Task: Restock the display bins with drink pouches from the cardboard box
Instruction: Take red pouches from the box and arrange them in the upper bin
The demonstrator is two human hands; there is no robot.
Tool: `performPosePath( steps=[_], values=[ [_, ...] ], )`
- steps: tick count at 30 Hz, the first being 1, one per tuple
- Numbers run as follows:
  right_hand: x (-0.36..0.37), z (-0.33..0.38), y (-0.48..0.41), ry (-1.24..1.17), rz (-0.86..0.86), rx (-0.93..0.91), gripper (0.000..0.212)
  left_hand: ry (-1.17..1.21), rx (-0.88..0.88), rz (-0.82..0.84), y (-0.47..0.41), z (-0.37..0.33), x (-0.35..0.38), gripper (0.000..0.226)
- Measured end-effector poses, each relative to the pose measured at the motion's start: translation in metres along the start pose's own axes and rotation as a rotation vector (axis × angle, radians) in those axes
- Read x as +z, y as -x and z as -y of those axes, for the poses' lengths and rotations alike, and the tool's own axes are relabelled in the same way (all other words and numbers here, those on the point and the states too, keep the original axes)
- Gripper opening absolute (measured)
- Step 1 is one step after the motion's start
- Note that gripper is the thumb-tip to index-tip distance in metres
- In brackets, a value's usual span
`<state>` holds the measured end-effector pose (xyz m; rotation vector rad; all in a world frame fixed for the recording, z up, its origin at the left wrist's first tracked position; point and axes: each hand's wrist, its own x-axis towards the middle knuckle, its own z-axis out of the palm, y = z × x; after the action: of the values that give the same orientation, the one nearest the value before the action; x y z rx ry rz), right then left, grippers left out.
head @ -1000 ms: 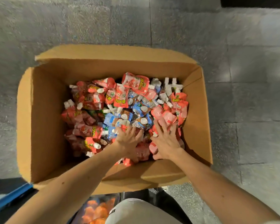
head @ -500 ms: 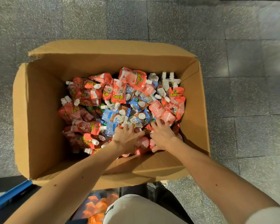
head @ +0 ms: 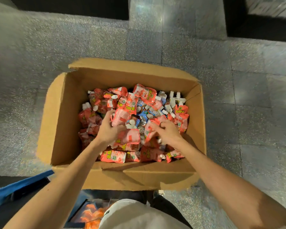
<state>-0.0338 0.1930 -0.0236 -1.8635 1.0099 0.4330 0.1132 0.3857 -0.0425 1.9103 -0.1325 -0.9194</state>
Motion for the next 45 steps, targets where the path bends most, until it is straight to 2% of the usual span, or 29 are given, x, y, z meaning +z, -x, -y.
performPosePath(
  steps=[2,5,8,9,10,12,13,15,17,19,22,25,31,34,36,40,45],
  values=[
    [-0.007,0.021,0.013,-0.221,0.018,0.025,0.068,0.221,-0.042,-0.123,0.016,-0.009,-0.007,0.054],
    [-0.014,0.047,0.024,-0.618,0.142,0.117,0.079,0.484,-0.091,-0.247,0.042,-0.022,-0.020,0.048],
    [-0.020,0.073,0.044,-0.749,0.310,0.087,0.112,0.735,-0.124,-0.285,0.073,-0.032,-0.037,0.040],
    [-0.021,0.081,0.050,-0.750,0.347,0.072,0.111,0.795,-0.127,-0.277,0.085,-0.036,-0.042,0.039],
    [-0.023,0.089,0.058,-0.743,0.390,0.052,0.100,0.848,-0.112,-0.270,0.097,-0.040,-0.047,0.035],
    [-0.024,0.105,0.080,-0.749,0.483,-0.003,0.069,0.975,-0.066,-0.285,0.131,-0.048,-0.054,0.016],
    [-0.023,0.112,0.091,-0.727,0.522,-0.027,0.059,1.029,-0.037,-0.324,0.150,-0.053,-0.054,0.014],
    [-0.016,0.129,0.116,-0.661,0.591,-0.083,0.052,1.118,0.021,-0.423,0.192,-0.056,-0.053,0.028],
    [-0.003,0.145,0.149,-0.605,0.704,-0.160,0.052,1.200,0.087,-0.512,0.242,-0.056,-0.048,0.023],
    [0.016,0.157,0.191,-0.531,0.829,-0.221,0.060,1.233,0.149,-0.576,0.299,-0.058,-0.041,0.018],
    [0.050,0.167,0.260,-0.426,1.069,-0.287,0.061,1.254,0.237,-0.692,0.393,-0.062,-0.032,0.027],
    [0.086,0.167,0.338,-0.295,1.208,-0.321,0.063,1.221,0.314,-0.917,0.483,-0.040,-0.029,0.036],
    [0.161,0.140,0.493,-0.156,1.502,-0.355,0.067,1.293,0.443,-1.267,0.643,0.025,-0.011,0.035],
    [0.199,0.116,0.566,-0.123,1.553,-0.323,0.061,1.216,0.490,-1.386,0.720,0.058,0.003,0.080],
    [0.222,0.100,0.615,-0.092,1.536,-0.324,0.058,1.149,0.484,-1.480,0.769,0.073,0.008,0.096],
    [0.262,0.076,0.705,-0.091,1.579,-0.316,0.053,1.113,0.500,-1.566,0.861,0.098,-0.001,0.068],
    [0.297,0.057,0.794,-0.111,1.611,-0.269,0.048,1.086,0.573,-1.479,0.951,0.119,-0.014,0.025]
  ],
)
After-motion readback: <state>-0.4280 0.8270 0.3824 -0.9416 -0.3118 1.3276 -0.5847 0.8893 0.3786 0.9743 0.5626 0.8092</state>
